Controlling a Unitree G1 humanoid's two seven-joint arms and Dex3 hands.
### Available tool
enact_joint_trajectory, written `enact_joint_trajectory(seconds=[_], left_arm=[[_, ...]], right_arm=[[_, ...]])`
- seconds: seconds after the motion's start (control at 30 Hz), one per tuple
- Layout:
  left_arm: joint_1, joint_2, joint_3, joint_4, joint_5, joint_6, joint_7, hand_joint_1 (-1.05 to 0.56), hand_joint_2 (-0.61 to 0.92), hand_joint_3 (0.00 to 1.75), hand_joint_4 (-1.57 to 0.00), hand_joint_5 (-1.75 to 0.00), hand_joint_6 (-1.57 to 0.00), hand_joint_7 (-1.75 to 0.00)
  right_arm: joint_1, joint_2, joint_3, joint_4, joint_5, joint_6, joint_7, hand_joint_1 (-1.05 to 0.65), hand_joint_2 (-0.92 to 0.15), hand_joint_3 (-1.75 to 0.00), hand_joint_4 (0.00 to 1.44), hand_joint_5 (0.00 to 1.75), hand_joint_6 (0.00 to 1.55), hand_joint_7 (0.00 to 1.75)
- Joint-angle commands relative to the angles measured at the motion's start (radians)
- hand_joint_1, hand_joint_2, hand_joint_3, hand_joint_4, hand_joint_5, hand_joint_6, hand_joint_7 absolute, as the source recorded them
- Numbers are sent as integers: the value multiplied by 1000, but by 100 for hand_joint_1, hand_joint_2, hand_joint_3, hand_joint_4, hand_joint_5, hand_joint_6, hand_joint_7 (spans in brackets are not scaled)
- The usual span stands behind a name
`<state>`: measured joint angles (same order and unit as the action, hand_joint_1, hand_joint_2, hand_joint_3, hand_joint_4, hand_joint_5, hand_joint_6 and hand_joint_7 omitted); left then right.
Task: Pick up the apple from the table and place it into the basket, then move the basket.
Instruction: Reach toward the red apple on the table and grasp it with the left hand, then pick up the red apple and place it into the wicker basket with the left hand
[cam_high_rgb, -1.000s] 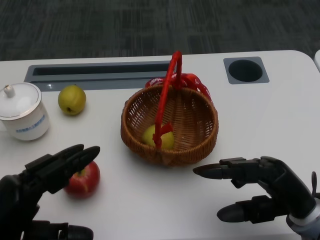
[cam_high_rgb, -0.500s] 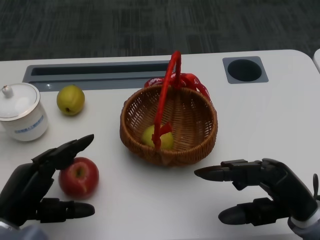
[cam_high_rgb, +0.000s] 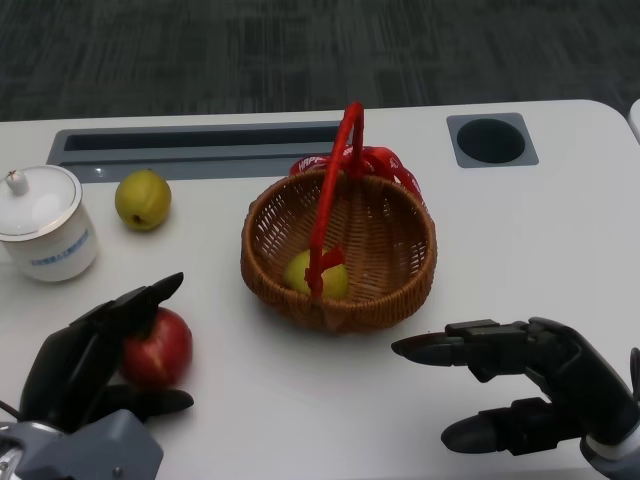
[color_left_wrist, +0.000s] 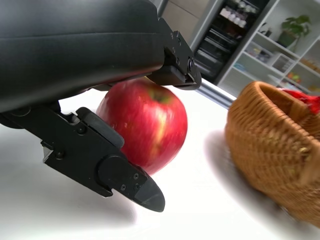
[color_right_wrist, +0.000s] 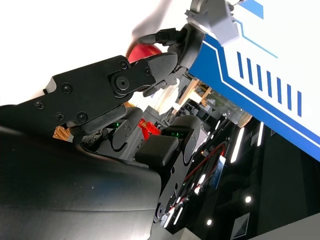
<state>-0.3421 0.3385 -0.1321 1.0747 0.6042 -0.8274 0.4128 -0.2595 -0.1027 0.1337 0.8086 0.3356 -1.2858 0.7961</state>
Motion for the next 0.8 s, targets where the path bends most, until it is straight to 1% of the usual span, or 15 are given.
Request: enact_joint_trajectory(seconds=[0.03,0.17,0.27,0.33,0.43,0.5,0.57,0.63,0.8], left_arm=[[-20,8,-48,94,19,48,52,-49,63,0,-46,-2,-42,-2],[-42,-5,-93,152,16,80,92,-48,63,0,-46,-1,-43,-1],[-52,-12,-123,170,15,96,114,-43,63,0,-53,-3,-47,-2],[-54,-20,-131,174,2,96,116,-36,65,1,-64,-5,-56,-4],[-42,-38,-124,166,-37,81,119,-25,70,1,-89,-7,-79,-6],[-26,-51,-117,149,-58,56,151,-17,74,1,-106,-7,-95,-6],[-8,-61,-116,126,-66,22,206,-9,77,1,-117,-7,-105,-6],[4,-65,-118,104,-65,-11,262,-5,78,1,-121,-7,-108,-5],[12,-65,-118,62,-35,-80,413,-2,79,1,-122,-4,-109,-3]], right_arm=[[14,-21,-5,-24,23,14,8,-44,-81,0,87,0,79,0],[20,-26,-6,-36,28,19,15,-45,-81,0,87,0,79,0],[25,-27,-6,-42,32,23,18,-45,-82,0,87,0,79,0],[28,-29,-6,-47,32,27,19,-45,-82,0,87,0,79,0],[33,-31,-7,-54,29,34,17,-46,-82,0,87,0,79,0],[37,-31,-6,-60,30,37,18,-46,-82,0,87,0,79,0],[41,-32,-6,-65,32,39,20,-46,-82,0,87,0,79,0],[42,-34,-6,-67,31,39,21,-46,-82,0,87,0,79,0],[40,-34,-8,-68,31,42,24,-47,-83,-1,88,0,79,0]])
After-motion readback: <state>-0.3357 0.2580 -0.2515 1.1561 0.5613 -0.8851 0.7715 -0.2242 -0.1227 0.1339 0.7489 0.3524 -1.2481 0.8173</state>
